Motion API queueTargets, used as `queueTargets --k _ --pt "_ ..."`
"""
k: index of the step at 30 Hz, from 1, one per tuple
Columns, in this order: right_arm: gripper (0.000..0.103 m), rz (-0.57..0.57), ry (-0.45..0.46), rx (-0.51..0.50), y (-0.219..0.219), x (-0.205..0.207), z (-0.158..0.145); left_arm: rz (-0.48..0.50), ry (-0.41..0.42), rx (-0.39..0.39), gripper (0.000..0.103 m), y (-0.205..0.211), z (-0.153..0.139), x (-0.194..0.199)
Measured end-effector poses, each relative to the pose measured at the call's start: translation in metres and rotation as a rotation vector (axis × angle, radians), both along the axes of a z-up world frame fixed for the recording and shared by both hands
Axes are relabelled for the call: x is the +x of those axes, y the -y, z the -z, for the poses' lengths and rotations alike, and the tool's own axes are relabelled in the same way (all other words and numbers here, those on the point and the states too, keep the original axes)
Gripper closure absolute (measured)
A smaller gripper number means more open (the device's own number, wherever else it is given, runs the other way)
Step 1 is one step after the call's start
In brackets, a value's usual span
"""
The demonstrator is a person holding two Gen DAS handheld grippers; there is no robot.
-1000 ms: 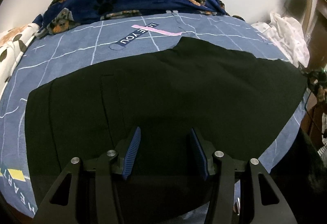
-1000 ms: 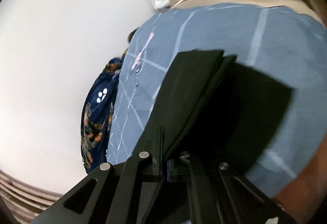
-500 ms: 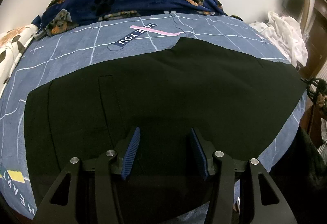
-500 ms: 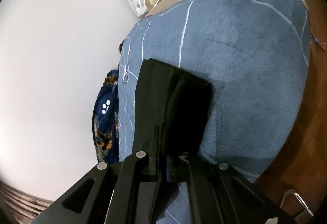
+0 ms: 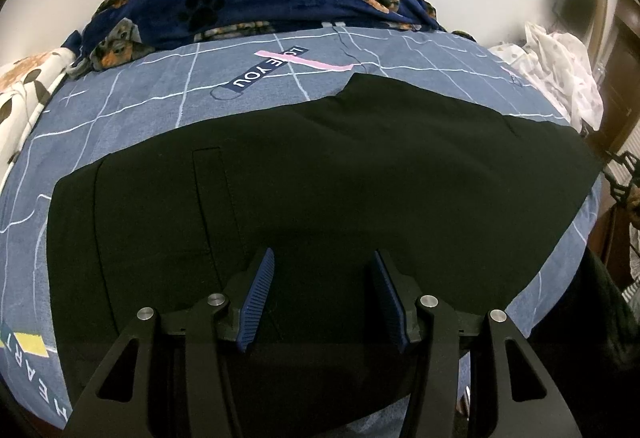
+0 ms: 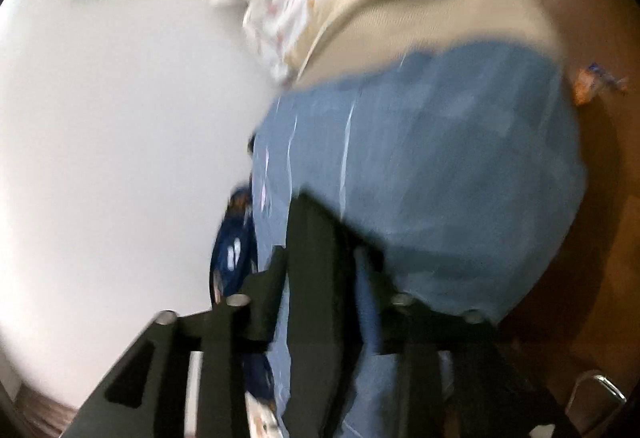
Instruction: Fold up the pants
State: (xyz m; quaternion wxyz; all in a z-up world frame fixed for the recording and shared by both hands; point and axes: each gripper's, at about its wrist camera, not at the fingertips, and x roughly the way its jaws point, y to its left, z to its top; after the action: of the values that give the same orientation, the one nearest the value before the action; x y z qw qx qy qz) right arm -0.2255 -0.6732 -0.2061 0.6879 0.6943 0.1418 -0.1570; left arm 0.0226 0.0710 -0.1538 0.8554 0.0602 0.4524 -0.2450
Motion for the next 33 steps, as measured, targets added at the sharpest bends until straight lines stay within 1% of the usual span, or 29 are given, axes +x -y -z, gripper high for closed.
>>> queueTargets --k 3,6,7,9,12,16,22,25,28,29,31,32,33 --pt "0.065 -0.029 -0.021 -0.029 0.006 -0.007 -0.006 -0.003 -0.002 -0.003 0.051 0.000 0.000 0.000" --pt "0.064 -0.051 -0.058 -0.053 0.006 -0.002 -0.006 -0.004 -0.002 -0.003 0.051 0.001 -0.001 0.001" --pt "0.064 -0.055 -0.057 -0.051 0.006 0.000 -0.005 -0.004 -0.001 -0.002 0.051 0.000 0.000 0.001" --pt "0.064 -0.067 -0.043 -0.043 0.004 0.006 0.000 -0.004 -0.001 0.000 0.051 0.001 -0.001 0.001" --pt "0.064 -0.086 -0.034 -0.061 0.000 0.011 0.001 -0.006 0.000 -0.001 0.051 0.001 0.000 0.002" --pt "0.064 -0.138 -0.024 -0.044 -0.009 0.021 0.003 -0.005 0.000 -0.001 0.050 0.001 0.000 0.001" --pt "0.063 -0.269 0.009 -0.014 -0.039 0.050 0.006 -0.004 0.000 -0.001 0.050 0.000 0.000 0.001" --pt "0.063 -0.284 0.008 -0.043 -0.045 0.062 0.004 -0.005 0.001 -0.001 0.050 0.001 0.000 0.001" --pt "0.063 -0.275 0.016 -0.024 -0.044 0.073 0.008 -0.006 0.002 -0.001 0.050 0.001 0.000 0.001" --pt "0.065 -0.276 0.013 -0.027 -0.045 0.076 0.008 -0.006 0.001 -0.002 0.049 0.001 0.000 0.001" --pt "0.075 -0.282 -0.040 -0.072 -0.047 0.080 0.005 -0.005 0.001 0.000 0.049 0.001 0.000 0.001" --pt "0.091 -0.294 -0.087 -0.093 -0.049 0.082 0.004 -0.005 0.001 -0.001 0.049 0.001 0.000 0.001" --pt "0.101 -0.304 -0.121 -0.107 -0.050 0.081 0.006 -0.005 0.002 0.000 0.049 0.001 0.000 0.002"
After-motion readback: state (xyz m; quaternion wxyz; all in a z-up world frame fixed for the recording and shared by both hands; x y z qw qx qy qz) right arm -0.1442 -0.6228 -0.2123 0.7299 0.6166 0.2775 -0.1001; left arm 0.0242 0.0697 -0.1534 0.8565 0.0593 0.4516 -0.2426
